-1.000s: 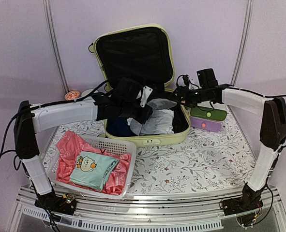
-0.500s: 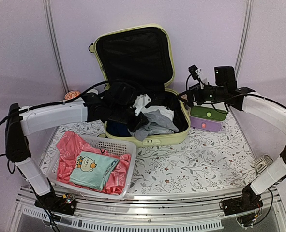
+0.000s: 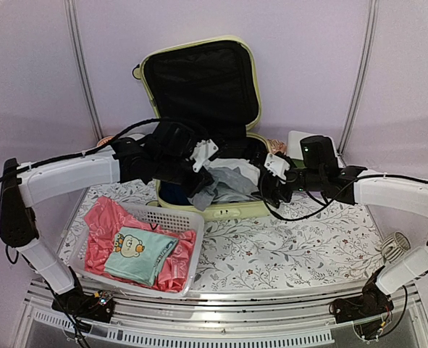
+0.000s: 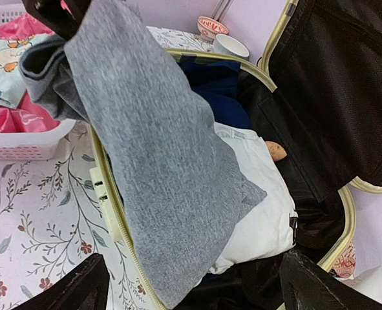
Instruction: Open, take out, and arrange the luggage
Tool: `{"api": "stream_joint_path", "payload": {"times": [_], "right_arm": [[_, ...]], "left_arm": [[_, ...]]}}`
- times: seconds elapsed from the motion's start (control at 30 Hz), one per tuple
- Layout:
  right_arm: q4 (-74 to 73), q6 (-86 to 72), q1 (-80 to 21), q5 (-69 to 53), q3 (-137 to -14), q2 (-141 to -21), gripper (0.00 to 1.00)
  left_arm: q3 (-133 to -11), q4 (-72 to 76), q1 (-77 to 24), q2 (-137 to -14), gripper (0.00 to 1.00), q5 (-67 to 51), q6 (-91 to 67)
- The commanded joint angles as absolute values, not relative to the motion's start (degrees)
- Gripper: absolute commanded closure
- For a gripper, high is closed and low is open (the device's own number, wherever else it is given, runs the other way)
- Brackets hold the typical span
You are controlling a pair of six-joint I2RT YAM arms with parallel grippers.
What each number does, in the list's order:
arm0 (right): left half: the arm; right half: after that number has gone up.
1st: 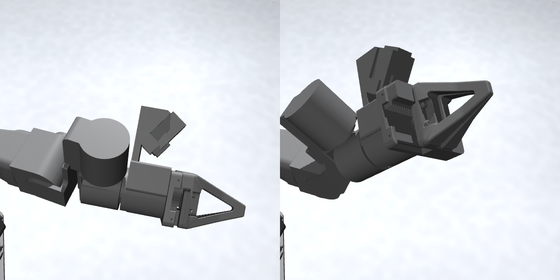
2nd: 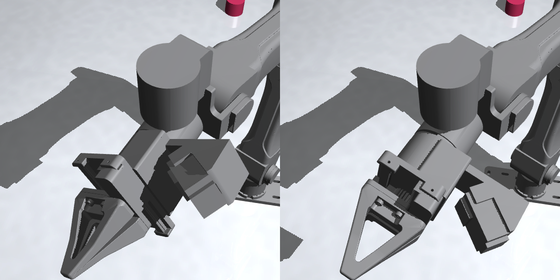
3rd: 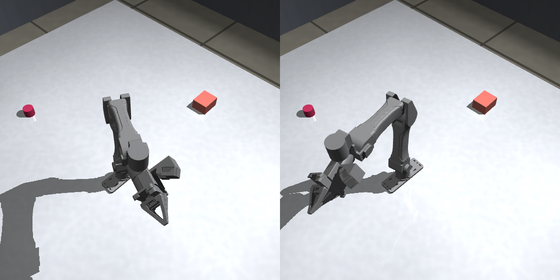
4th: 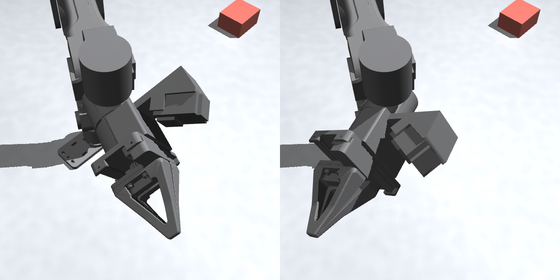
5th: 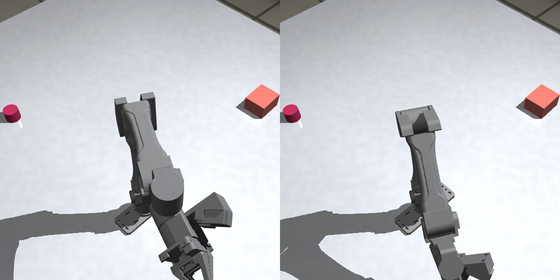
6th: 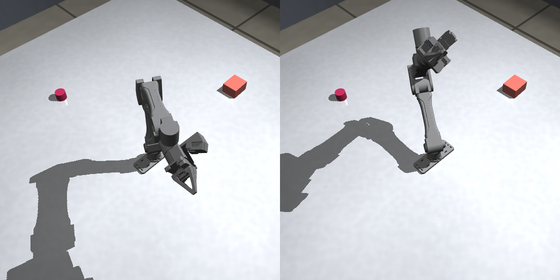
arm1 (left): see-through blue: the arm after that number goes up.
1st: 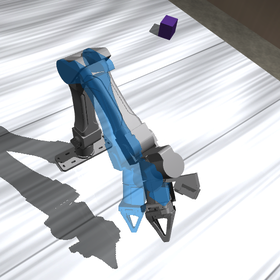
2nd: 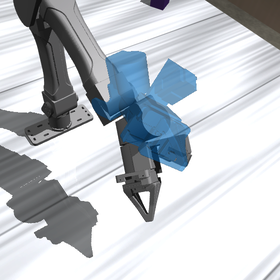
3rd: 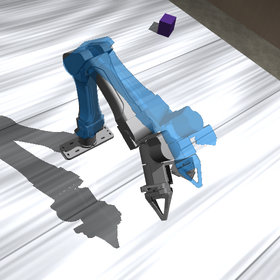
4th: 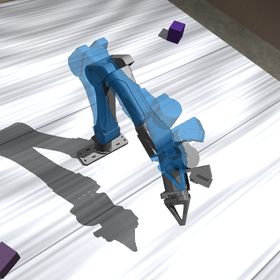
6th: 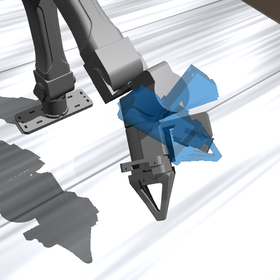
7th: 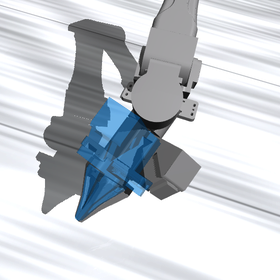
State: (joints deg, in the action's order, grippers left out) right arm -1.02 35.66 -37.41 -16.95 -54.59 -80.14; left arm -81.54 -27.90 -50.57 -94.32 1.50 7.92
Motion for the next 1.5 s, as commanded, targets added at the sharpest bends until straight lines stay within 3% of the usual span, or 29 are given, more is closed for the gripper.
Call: {"api": "stream_joint_path", "payload": {"times": [0.0, 0.2, 0.37, 0.63, 0.67, 0.73, 0.77, 0.97, 1.17, 1.47], "right_arm": [[-2.47, 41.94, -39.75, -9.71, -57.36, -84.56, 0.08], [-3.87, 44.91, -41.04, -9.40, -59.85, -87.52, 0.17], [-1.64, 45.32, -41.43, -7.06, -60.93, -90.45, 0.31], [1.42, 47.80, -41.93, -3.59, -61.62, -91.44, 0.66], [0.85, 48.52, -41.92, -3.55, -62.03, -91.22, 0.72], [-1.69, 49.23, -41.93, -3.68, -64.01, -91.02, 0.96], [-3.33, 49.41, -41.92, -3.80, -65.42, -90.93, 0.98], [-16.87, 46.18, -42.00, -5.70, -77.55, -90.59, 0.99], [-29.44, 44.42, -45.40, -6.44, -83.89, -88.43, 0.99], [-38.13, 41.62, -51.66, -8.84, -91.11, -86.51, 0.99]], "left_arm": [[-80.80, -26.38, -49.60, -91.61, 1.00, 1.68, 8.32], [-80.30, -26.37, -49.31, -90.90, 1.00, 2.07, 8.28], [-79.82, -26.37, -48.94, -89.97, 1.00, 2.40, 8.27], [-79.45, -26.53, -48.09, -88.89, 1.00, 3.46, 8.96], [-79.45, -26.54, -47.97, -88.74, 1.00, 3.57, 9.15], [-79.52, -26.82, -47.66, -88.48, 1.00, 3.78, 9.79], [-79.54, -26.90, -47.50, -88.24, 1.00, 3.92, 10.39], [-77.62, -26.21, -46.15, -85.03, 0.93, 5.35, 17.86], [-71.28, -22.22, -44.02, -78.76, 1.00, 6.22, 26.49], [-60.61, -16.35, -43.32, -63.58, 1.00, 3.17, 40.75]]}}
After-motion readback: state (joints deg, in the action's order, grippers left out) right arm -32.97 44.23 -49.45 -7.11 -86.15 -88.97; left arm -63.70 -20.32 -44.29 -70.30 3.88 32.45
